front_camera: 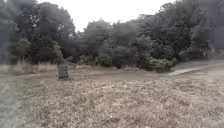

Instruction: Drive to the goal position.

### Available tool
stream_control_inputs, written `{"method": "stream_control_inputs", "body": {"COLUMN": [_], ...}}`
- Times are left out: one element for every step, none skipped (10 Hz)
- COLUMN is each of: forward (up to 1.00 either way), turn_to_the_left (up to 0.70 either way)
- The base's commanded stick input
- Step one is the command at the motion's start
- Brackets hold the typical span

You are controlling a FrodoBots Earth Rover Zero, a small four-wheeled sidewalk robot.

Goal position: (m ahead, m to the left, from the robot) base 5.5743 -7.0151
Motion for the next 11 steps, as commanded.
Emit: {"method": "stream_control_inputs", "body": {"forward": [0.45,0.45,0.45,0.45,0.0,0.0,0.0,0.0,0.0,0.0,0.0], "turn_to_the_left": [0.0,0.0,0.0,0.0,0.0,0.0,0.0,0.0,0.0,0.0,0.0]}}
